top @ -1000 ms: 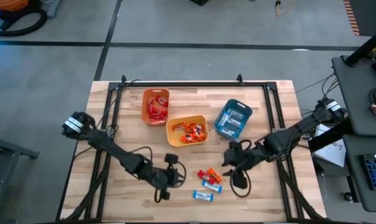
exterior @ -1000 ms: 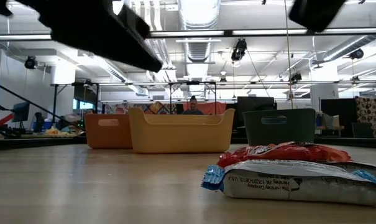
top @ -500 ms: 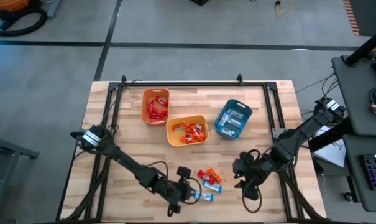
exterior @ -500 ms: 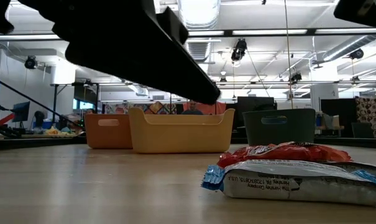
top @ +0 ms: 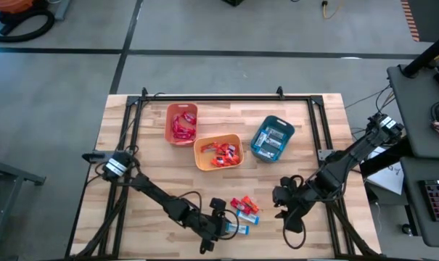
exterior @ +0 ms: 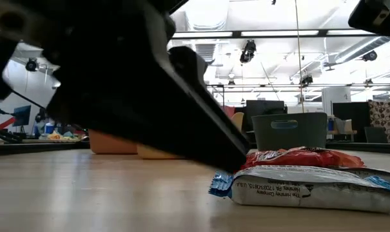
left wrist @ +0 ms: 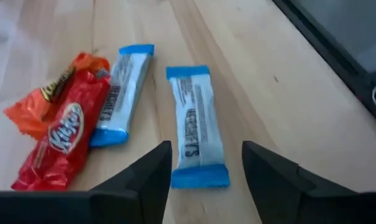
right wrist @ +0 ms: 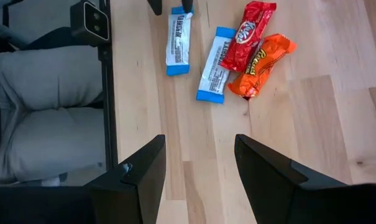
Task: Sort candy
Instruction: Put the white chocolate into the blue bin
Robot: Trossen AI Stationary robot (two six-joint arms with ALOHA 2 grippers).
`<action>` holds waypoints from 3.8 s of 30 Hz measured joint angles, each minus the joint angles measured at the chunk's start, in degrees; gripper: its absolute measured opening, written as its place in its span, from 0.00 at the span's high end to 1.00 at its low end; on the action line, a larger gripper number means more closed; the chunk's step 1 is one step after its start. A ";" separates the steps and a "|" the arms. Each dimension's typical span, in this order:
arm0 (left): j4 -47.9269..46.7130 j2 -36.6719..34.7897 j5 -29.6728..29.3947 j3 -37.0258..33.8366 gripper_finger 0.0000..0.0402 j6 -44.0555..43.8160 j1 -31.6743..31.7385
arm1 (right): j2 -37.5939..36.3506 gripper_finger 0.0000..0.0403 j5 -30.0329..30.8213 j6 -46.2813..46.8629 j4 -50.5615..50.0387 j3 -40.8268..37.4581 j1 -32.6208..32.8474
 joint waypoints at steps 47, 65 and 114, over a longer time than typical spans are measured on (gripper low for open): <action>9.84 -7.29 -2.99 -9.76 0.99 3.89 2.79 | 9.17 0.55 20.41 -36.67 33.28 -7.06 2.25; 24.60 -21.28 -0.06 -25.51 1.00 -8.53 2.78 | 24.55 0.55 32.83 -65.91 47.12 1.22 -0.82; -9.00 -38.68 -11.23 -25.39 0.62 -10.96 3.76 | 11.79 0.93 34.41 -20.28 -26.60 19.98 -26.86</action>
